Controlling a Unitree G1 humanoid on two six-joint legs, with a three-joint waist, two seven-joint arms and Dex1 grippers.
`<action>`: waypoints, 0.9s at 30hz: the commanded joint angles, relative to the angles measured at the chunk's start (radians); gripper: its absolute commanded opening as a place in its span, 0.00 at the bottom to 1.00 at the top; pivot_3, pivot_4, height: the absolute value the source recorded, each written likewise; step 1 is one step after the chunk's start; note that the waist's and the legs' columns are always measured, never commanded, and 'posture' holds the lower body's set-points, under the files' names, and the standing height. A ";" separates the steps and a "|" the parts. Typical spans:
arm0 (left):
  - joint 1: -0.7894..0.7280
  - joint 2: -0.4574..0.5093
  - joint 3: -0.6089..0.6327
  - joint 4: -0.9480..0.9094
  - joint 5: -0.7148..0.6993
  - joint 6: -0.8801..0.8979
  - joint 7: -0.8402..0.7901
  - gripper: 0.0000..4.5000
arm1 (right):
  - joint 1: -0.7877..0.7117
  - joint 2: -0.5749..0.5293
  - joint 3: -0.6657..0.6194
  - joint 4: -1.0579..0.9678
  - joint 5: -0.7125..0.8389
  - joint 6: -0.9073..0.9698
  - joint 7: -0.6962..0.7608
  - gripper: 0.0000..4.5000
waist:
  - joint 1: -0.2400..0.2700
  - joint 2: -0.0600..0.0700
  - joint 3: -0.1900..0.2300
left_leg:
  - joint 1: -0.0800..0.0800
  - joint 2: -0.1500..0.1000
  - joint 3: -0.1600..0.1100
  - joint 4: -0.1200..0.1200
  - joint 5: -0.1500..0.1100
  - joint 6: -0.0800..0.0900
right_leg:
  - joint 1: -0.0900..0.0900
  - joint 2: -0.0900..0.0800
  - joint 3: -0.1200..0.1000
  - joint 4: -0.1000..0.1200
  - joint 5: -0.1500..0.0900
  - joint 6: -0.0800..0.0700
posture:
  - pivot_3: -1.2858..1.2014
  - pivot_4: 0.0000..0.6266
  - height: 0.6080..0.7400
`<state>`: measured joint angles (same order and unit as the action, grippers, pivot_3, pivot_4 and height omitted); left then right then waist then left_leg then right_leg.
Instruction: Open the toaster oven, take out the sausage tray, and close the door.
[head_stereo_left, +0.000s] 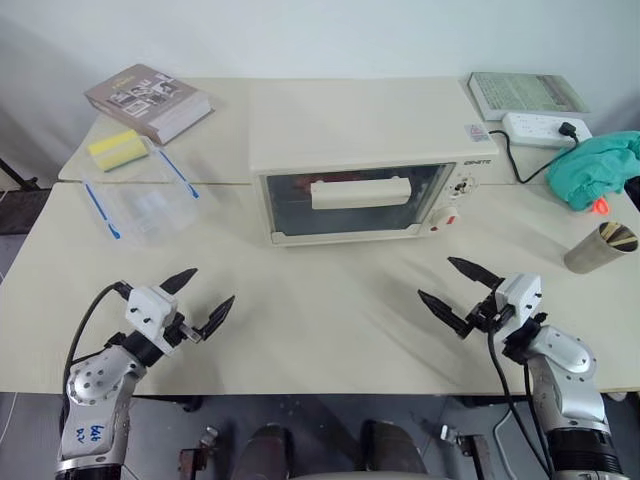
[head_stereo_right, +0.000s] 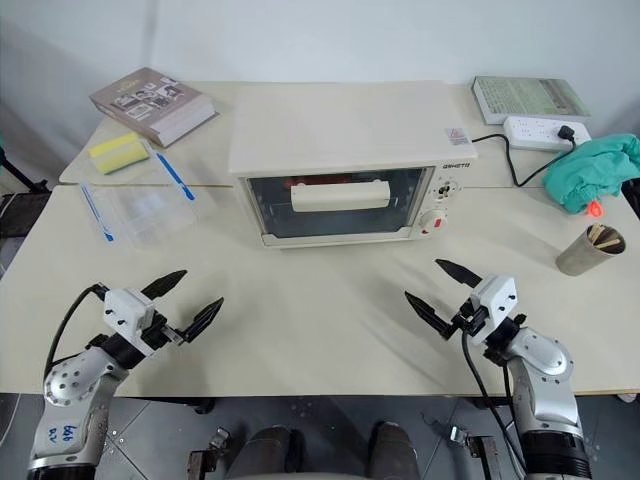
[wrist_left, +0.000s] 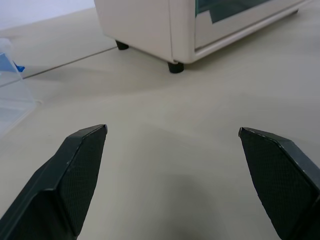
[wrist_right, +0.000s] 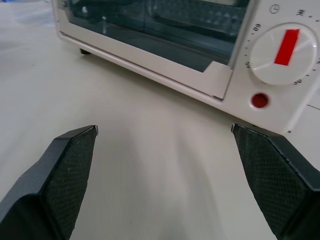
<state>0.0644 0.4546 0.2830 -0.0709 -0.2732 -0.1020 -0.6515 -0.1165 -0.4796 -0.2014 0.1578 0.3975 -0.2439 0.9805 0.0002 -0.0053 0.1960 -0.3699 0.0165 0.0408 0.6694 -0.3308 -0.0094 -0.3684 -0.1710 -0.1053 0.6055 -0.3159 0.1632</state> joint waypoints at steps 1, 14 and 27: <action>-0.008 0.023 0.001 -0.024 -0.019 0.000 -0.015 1.00 | -0.027 -0.025 0.002 -0.032 0.026 0.006 0.029 1.00 | -0.001 0.000 0.000 | 0.000 0.000 0.000 0.000 0.000 0.000 | 0.000 0.000 0.000 0.000 0.000 0.000 | 0.52 0.24 1.00; -0.048 0.143 0.105 -0.198 -0.553 0.344 -0.244 1.00 | -0.227 -0.091 0.058 -0.318 0.215 0.479 -0.033 1.00 | 0.000 0.000 0.000 | -0.001 0.002 0.000 0.003 0.000 -0.001 | -0.002 0.000 0.000 0.004 0.000 -0.001 | 0.52 0.24 1.00; -0.093 0.307 0.171 -0.125 -0.607 0.464 -0.407 1.00 | -0.352 -0.094 0.089 -0.312 0.211 0.517 0.046 1.00 | -0.002 0.001 0.000 | -0.003 0.001 0.001 0.002 0.000 -0.001 | -0.006 0.000 0.000 0.005 0.000 -0.001 | 0.52 0.24 1.00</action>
<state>-0.0255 0.7380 0.4085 -0.2105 -0.8788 0.3669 -1.0284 -0.4611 -0.5582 -0.1127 -0.1164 0.5923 0.2843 0.9981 -0.0018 -0.0048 0.1964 -0.3732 0.0179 0.0423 0.6710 -0.3310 -0.0100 -0.3745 -0.1706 -0.1053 0.6101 -0.3155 0.1620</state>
